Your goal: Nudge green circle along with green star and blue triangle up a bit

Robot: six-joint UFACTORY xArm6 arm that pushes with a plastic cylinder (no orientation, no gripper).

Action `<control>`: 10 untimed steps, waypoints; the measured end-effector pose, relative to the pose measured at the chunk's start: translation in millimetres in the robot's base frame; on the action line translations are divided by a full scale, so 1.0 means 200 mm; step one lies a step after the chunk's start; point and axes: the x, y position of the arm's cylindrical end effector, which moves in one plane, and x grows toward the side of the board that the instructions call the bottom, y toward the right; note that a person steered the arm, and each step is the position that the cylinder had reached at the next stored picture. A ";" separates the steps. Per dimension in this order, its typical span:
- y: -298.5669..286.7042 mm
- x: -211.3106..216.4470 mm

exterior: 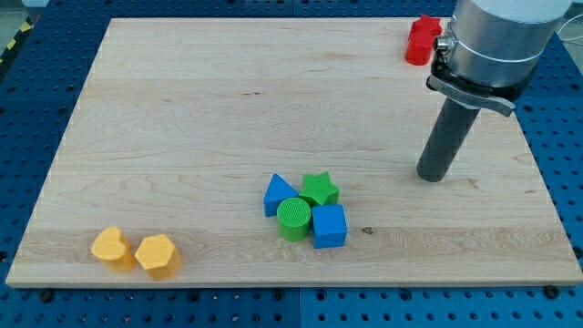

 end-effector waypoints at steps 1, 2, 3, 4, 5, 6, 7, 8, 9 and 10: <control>0.00 0.03; 0.00 0.10; 0.00 0.10; -0.03 0.23; -0.07 0.32; -0.26 0.36; -0.46 0.46; -0.53 0.57; -0.67 0.60; -0.81 0.59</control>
